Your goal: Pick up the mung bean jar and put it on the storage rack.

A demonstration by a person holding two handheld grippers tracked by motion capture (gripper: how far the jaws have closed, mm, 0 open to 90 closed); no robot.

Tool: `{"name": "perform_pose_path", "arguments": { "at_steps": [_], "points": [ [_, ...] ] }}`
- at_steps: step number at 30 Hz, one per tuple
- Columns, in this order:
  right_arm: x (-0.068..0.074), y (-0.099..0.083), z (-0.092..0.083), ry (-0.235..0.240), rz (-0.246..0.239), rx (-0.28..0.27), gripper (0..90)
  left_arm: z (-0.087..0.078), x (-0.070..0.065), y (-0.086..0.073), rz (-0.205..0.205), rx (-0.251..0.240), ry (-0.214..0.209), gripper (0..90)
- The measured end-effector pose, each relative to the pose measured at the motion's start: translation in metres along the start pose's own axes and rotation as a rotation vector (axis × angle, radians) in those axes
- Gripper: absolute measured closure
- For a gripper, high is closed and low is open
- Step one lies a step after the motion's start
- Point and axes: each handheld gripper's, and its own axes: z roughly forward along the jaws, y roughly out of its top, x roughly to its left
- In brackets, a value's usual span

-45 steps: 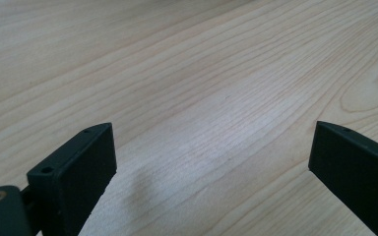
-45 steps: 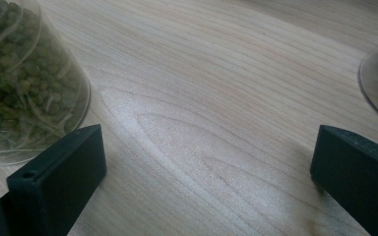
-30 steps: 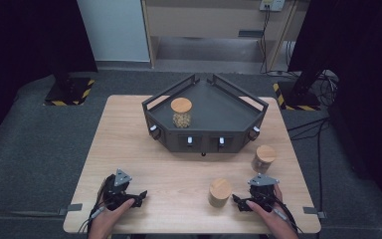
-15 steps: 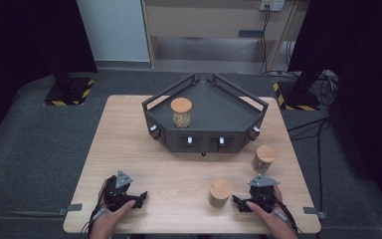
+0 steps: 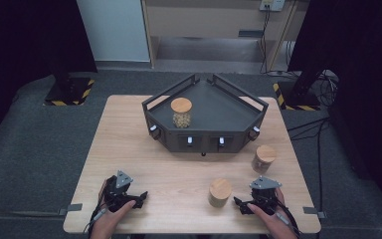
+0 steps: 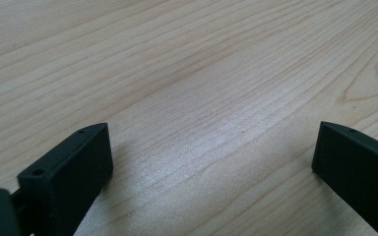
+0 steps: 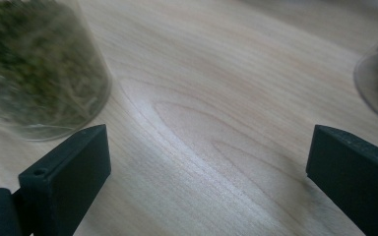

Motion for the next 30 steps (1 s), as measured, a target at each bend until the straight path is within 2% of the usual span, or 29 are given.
{"name": "perform_pose_path", "arguments": {
  "at_steps": [4,7,14,20,22,30],
  "points": [
    [-0.003,-0.005,-0.011,0.006,0.02,-0.046,2.7,0.0,0.002,0.0,0.002,0.0,-0.005,0.0],
    [-0.003,-0.007,-0.017,0.02,0.01,-0.06,2.7,0.0,0.002,0.0,0.003,0.0,-0.005,0.0],
    [0.002,-0.006,-0.021,0.042,-0.026,-0.069,2.8,0.0,0.001,0.001,0.003,0.0,-0.003,0.0],
    [0.006,-0.006,-0.024,0.058,-0.037,-0.063,3.6,0.001,0.001,0.001,0.002,0.0,-0.002,0.0],
    [0.007,-0.007,-0.026,0.075,-0.03,-0.07,3.4,0.001,0.001,0.001,0.002,0.0,-0.001,0.0],
    [0.013,-0.005,-0.028,0.112,-0.052,-0.084,2.7,0.0,-0.001,0.0,-0.001,0.0,0.004,0.0]
  ]
}}
